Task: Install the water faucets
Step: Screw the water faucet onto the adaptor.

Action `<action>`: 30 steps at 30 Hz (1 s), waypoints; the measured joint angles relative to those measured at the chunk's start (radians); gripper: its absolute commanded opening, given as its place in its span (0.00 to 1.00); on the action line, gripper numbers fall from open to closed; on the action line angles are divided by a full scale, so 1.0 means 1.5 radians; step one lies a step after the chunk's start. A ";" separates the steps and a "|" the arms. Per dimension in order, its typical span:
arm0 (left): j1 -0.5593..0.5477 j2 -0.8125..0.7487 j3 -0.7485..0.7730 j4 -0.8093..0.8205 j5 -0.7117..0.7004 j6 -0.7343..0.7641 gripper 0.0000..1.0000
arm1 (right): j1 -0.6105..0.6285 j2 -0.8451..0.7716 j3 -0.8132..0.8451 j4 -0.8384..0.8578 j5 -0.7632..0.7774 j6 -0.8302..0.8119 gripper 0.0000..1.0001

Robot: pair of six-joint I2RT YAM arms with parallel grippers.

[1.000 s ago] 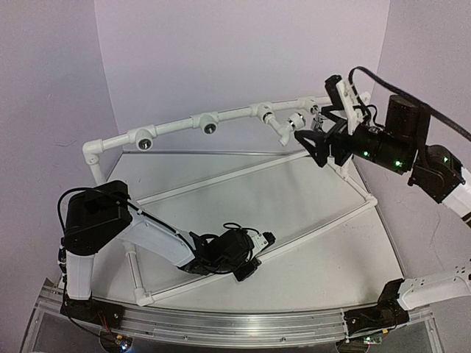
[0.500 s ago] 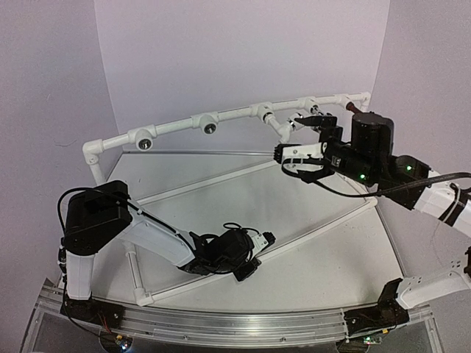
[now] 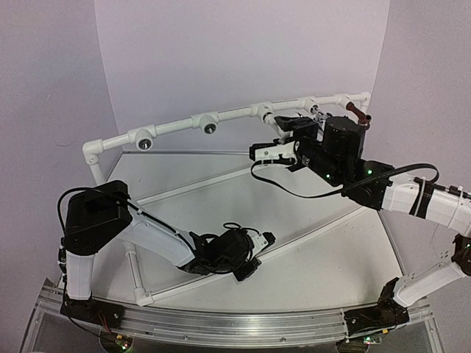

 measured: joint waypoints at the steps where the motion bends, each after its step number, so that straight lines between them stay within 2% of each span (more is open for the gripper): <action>1: 0.000 0.000 0.000 0.000 0.000 0.000 0.00 | 0.000 0.003 0.000 0.008 0.004 0.003 0.50; 3: 0.000 0.000 0.000 0.000 0.000 0.000 0.00 | 0.000 0.011 0.000 0.024 0.016 0.014 0.40; 6: 0.000 0.000 0.000 0.000 0.000 0.000 0.00 | 0.000 0.029 0.005 0.044 0.039 0.046 0.13; 7: 0.000 0.000 0.000 0.000 0.000 0.000 0.00 | 0.001 0.037 0.009 0.051 0.045 0.063 0.08; 13: 0.000 0.000 0.000 0.000 0.000 0.000 0.00 | 0.008 0.058 0.025 0.061 0.081 0.183 0.09; 17: 0.000 0.000 0.000 0.000 0.000 0.000 0.00 | 0.012 0.065 0.034 0.061 0.102 0.307 0.08; 22: 0.000 0.000 0.000 0.000 0.000 0.000 0.00 | 0.015 0.067 0.044 0.047 0.111 0.579 0.00; 30: 0.000 0.000 0.000 0.000 0.001 0.000 0.00 | 0.002 0.055 0.046 0.028 0.076 1.099 0.00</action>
